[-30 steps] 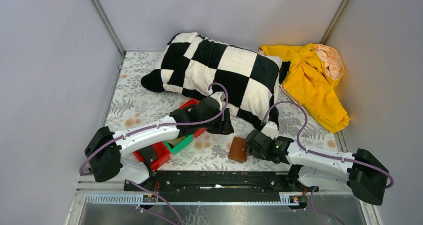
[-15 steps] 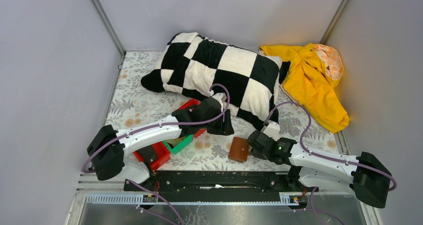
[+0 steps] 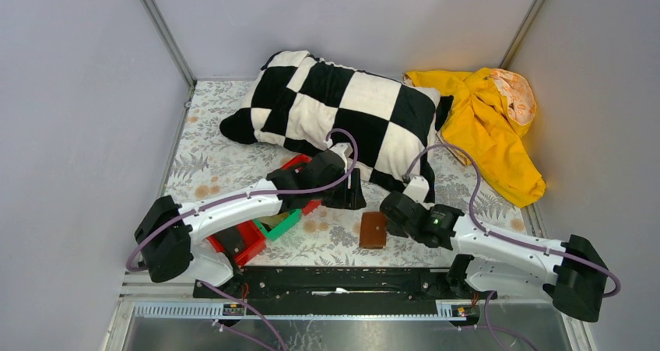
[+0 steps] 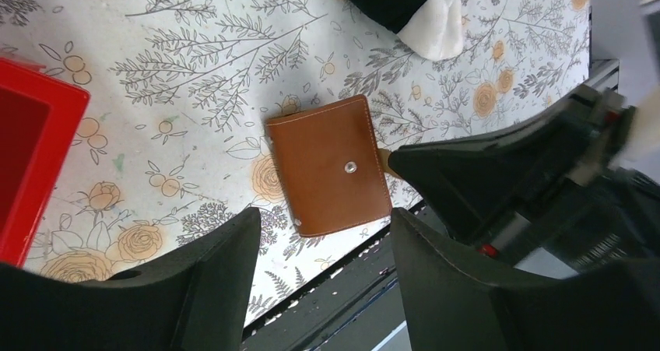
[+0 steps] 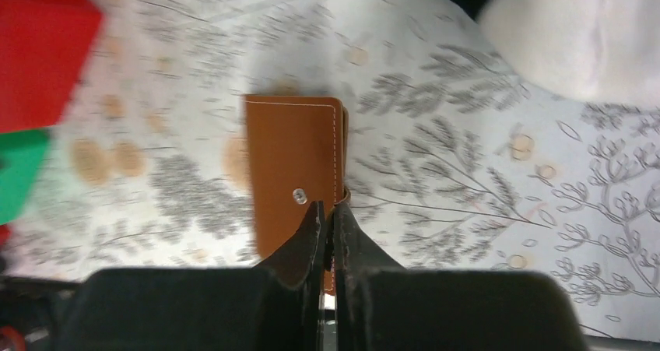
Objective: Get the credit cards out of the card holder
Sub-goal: Open the card holder at the center of the board.
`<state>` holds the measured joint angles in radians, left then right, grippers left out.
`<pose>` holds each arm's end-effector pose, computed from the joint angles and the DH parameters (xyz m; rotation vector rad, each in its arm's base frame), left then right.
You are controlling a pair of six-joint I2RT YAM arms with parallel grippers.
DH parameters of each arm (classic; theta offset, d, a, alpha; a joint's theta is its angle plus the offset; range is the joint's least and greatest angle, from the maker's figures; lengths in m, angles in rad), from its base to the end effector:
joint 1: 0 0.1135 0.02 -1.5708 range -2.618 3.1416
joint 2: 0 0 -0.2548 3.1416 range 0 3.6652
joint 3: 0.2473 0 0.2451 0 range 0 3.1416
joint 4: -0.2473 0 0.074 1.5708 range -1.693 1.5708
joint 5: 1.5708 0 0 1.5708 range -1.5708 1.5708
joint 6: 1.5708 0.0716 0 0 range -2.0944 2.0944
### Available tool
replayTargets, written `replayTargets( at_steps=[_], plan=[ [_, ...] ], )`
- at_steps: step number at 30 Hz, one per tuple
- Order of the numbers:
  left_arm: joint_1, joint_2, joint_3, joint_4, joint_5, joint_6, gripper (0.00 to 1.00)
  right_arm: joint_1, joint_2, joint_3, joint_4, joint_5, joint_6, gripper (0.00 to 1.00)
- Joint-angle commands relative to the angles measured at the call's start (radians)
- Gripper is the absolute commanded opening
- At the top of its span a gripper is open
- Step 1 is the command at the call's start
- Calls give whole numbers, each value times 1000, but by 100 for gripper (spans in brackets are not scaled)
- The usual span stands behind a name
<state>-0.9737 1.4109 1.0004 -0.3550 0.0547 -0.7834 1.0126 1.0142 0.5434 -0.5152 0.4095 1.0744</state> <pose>0.1802 -0.2719 0.2244 0.2697 2.5151 -0.8735 0.1309 0.1558 0.1590 0.2312 2.4701 0.3854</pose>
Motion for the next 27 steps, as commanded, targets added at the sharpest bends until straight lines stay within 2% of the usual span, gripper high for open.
replayTargets(
  at_steps=[1,6,13,16,22,27],
  plan=[
    [3,-52,99,-44,-64,32,67,7,12,173,-50,48,-99,0],
    [22,-88,137,-103,-109,44,69,7,57,269,-33,-13,-137,0],
    [48,-129,87,-110,-100,41,70,7,99,231,36,-67,-125,0],
    [48,-123,55,-90,-46,37,69,7,86,205,48,-81,-103,0],
    [47,-92,-16,14,153,-24,70,3,-6,127,36,-56,-38,0],
    [47,-67,-58,66,196,-32,72,-33,-108,47,-15,-57,16,0]
  ],
)
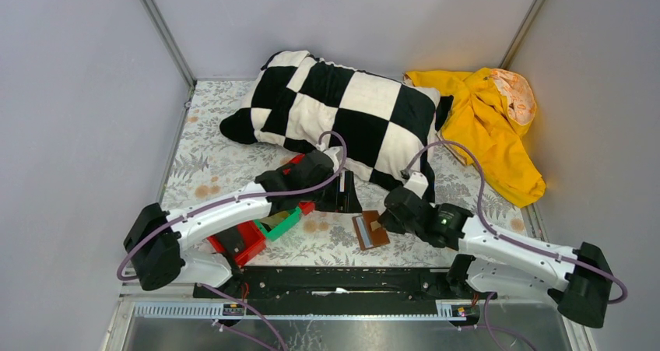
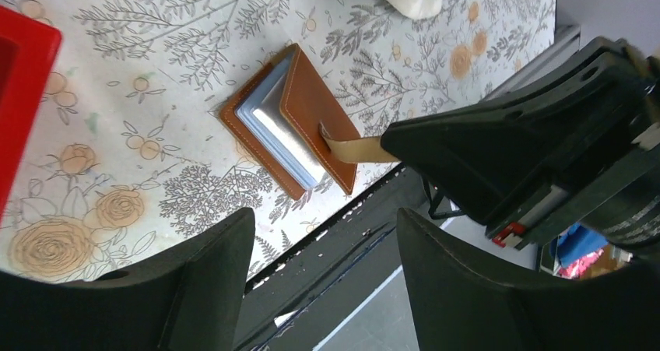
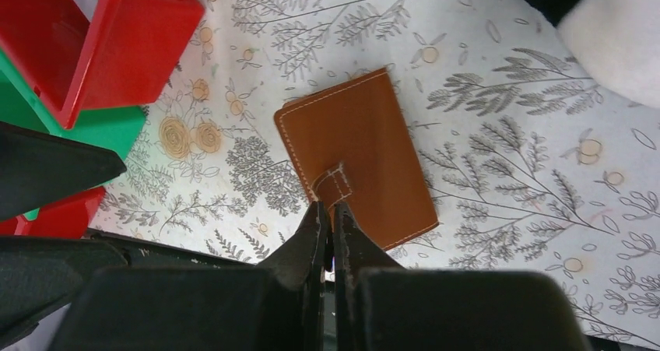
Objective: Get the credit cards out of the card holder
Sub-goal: Open the card holder at the center of the board.
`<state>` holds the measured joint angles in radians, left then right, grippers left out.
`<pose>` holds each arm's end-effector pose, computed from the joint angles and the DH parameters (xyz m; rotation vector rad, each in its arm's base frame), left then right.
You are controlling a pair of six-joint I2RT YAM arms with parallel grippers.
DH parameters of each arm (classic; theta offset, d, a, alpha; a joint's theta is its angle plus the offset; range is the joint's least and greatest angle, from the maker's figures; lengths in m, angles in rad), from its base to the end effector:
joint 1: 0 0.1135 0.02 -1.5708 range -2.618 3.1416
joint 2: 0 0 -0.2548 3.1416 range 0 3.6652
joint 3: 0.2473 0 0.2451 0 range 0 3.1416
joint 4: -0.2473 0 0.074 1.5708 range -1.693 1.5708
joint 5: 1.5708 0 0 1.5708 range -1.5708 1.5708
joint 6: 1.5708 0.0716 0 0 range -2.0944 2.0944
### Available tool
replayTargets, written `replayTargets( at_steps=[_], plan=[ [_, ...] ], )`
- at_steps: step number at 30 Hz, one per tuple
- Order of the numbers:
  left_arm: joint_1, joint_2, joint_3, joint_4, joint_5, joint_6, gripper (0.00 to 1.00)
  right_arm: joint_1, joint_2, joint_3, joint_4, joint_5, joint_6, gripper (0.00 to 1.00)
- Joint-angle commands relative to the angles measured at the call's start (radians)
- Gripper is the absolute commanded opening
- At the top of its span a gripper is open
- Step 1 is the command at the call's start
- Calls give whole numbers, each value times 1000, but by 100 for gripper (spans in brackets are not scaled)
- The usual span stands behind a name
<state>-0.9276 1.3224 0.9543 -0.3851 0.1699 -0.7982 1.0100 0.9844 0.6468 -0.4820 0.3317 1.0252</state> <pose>0.1739 -0.2522 0.2321 0.2596 2.5465 -0.9835 0.1367 0.1737 0.2001 0.1774 2.4094 0.5968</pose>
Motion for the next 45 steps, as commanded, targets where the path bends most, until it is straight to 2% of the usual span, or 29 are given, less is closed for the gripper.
replayTargets(
  at_steps=[1,5,9,15,29,36,45],
  plan=[
    [1,32,-12,97,93,-12,72,-46,-103,-80,-45,1,71,0],
    [0,69,-15,97,112,-2,72,-140,-186,-161,-24,-102,84,0],
    [-2,90,-14,98,115,6,72,-173,-225,-194,-23,-128,99,0],
    [-7,116,-8,110,131,10,72,-188,-202,-195,-81,-61,75,0],
    [-26,144,13,124,140,10,72,-285,-132,-196,-188,-71,2,0],
    [-37,178,26,141,150,8,73,-307,-71,-199,-240,-22,11,0],
    [-57,271,16,246,134,-37,73,-307,13,-197,-213,-10,11,0]
  ],
)
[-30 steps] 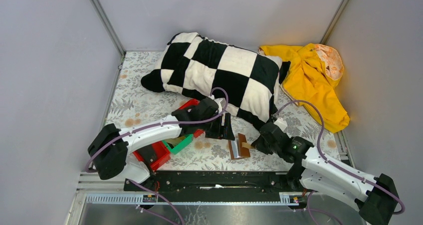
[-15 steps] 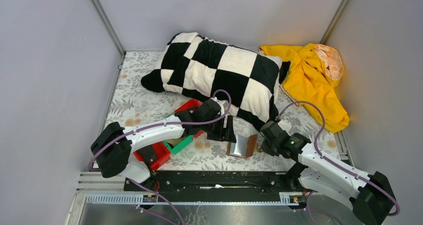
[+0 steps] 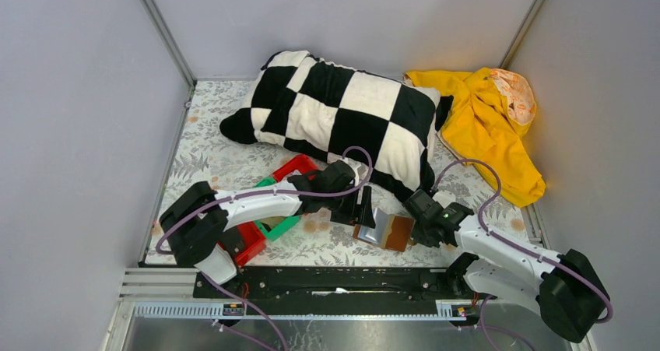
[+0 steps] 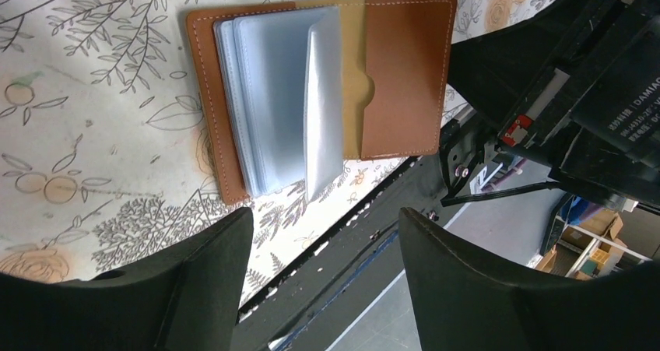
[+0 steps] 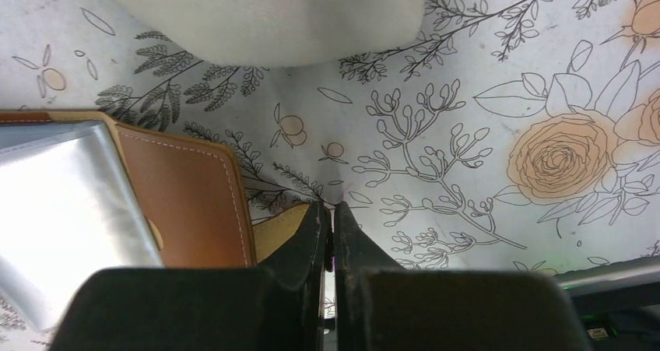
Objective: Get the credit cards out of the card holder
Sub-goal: Open the card holder at the center of the board, then remove the credit card from the card holder.
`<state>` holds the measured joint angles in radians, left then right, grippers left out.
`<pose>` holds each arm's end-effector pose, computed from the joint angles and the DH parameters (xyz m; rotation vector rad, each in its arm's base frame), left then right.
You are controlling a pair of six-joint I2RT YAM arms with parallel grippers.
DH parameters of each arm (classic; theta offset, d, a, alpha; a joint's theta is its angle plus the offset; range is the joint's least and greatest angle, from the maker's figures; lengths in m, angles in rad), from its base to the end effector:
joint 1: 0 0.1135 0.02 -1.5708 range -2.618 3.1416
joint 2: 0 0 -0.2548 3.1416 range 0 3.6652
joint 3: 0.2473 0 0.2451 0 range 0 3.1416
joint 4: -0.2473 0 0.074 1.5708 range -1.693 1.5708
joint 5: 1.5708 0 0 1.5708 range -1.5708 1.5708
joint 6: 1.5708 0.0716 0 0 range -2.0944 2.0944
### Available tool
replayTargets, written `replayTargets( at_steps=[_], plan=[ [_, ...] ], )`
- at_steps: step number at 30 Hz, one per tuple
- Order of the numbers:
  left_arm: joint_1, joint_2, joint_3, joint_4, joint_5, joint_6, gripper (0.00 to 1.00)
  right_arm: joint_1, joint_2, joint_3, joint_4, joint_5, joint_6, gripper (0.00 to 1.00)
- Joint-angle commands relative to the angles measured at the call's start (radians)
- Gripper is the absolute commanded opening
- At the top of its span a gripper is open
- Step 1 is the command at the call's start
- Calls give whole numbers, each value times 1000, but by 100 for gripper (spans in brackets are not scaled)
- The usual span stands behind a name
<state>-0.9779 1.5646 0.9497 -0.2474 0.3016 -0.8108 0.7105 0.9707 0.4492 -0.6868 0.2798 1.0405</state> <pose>0.1722 -0.2937 0.1721 0.3812 2.7110 -1.0484 0.1362 0.0911 0.1239 0.5112 2.6463 0.1361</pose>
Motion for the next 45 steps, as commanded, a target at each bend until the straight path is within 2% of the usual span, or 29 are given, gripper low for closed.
replayTargets(
  at_steps=[1,13,15,17,18,20,21,25,27,30,36,41,43,45],
  plan=[
    [-8,40,19,124,2,-31,73,-8,32,-2,-3,41,-4,0],
    [-22,172,37,244,43,-49,73,-9,35,-5,22,34,-7,0],
    [-27,170,26,290,41,-62,69,-9,28,-10,23,25,-2,0],
    [-28,154,-10,341,25,-92,52,-9,16,-17,21,14,3,2],
    [-30,148,-16,348,10,-99,33,-9,6,-22,19,8,5,5],
    [-29,156,-1,317,-4,-90,2,-9,-16,-20,4,2,7,12],
    [-28,165,9,295,-8,-83,0,-9,-30,-17,-2,-3,4,18],
    [-29,168,6,310,9,-89,0,-9,-99,19,-52,2,-3,45],
    [-30,157,2,312,4,-88,0,-9,-126,55,-93,28,-6,55],
    [-30,132,0,289,-17,-78,0,-10,-156,128,-144,67,-16,63],
    [-29,52,12,137,-129,-43,0,-9,-178,255,-146,77,-56,66],
    [-30,-23,2,55,-213,-19,0,-9,-152,300,-34,-14,-112,65],
    [-29,-37,1,46,-219,-3,0,-9,-133,287,47,-93,-123,61],
    [-29,-32,9,48,-196,12,0,-9,-102,278,114,-159,-123,52]
  ],
)
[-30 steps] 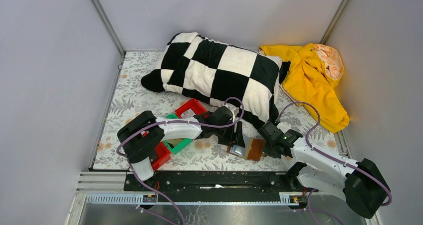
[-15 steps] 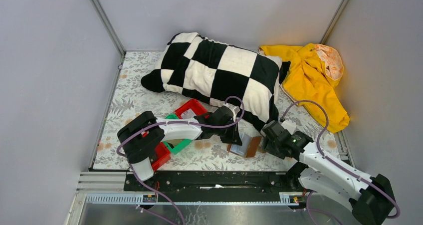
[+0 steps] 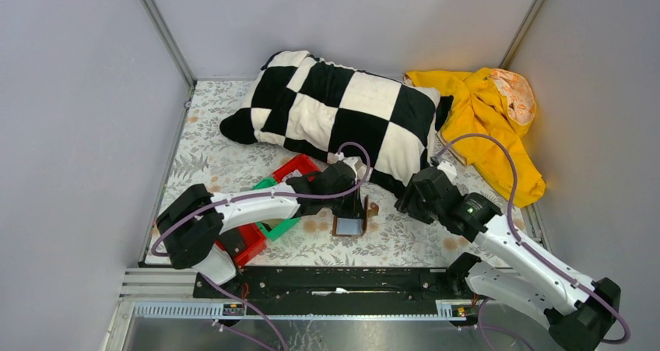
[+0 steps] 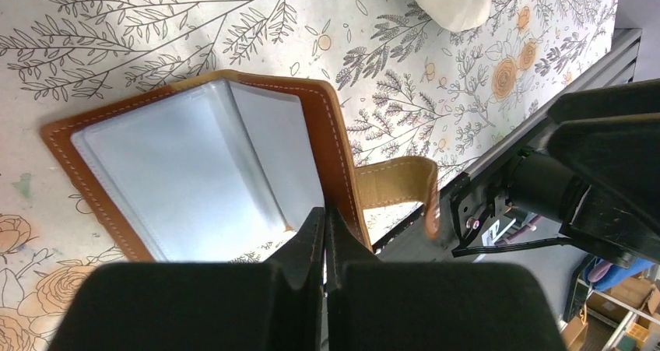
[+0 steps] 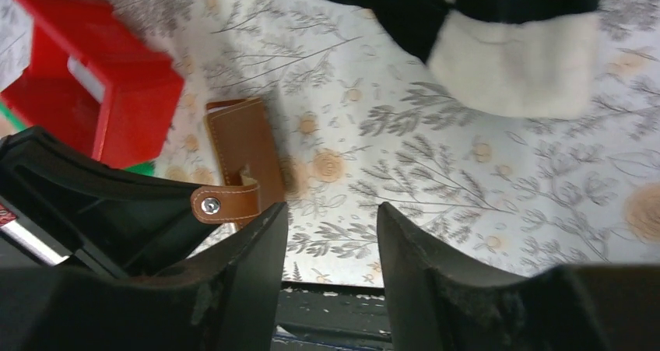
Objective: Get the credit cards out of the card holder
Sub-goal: Remove the credit card from the card holder.
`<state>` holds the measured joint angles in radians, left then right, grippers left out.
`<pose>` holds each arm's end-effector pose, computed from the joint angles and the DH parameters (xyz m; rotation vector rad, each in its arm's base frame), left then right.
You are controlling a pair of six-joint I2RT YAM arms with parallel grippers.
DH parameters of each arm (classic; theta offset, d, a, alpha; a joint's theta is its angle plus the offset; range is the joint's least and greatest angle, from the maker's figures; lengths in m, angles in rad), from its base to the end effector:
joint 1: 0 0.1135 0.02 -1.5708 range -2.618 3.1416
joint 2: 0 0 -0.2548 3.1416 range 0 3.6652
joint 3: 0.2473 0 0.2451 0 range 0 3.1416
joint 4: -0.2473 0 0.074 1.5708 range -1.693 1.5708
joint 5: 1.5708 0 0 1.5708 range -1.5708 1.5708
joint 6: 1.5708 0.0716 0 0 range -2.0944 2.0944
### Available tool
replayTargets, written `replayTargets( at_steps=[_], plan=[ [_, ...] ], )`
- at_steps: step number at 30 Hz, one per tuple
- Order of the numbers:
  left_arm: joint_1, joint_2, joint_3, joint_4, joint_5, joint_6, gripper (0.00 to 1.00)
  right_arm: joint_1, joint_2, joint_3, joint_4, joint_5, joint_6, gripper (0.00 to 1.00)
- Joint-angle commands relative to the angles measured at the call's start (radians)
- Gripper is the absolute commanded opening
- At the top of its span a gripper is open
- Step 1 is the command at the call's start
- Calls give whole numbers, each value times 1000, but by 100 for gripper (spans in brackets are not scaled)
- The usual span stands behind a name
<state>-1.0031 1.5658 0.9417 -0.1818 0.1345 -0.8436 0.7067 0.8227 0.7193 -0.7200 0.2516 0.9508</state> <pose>0.1785 -0.2977 0.1735 0.2798 2.6091 -0.9482 0.1535 0.1077 0.2303 0.4129 2.3822 0.4916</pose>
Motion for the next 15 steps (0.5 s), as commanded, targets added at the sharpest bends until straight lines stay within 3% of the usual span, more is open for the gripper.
replayTargets(
  at_steps=[1,5,10,15],
  plan=[
    [-4,-18,27,-20,-6,59,0,-6,59,9,161,-148,-36,47],
    [-6,54,65,-31,76,83,0,-6,82,-3,208,-157,-17,28],
    [-22,124,105,-32,120,94,0,-5,43,-60,230,-144,33,19],
    [-44,144,122,13,154,84,30,-5,12,-100,186,-133,39,18]
  ],
)
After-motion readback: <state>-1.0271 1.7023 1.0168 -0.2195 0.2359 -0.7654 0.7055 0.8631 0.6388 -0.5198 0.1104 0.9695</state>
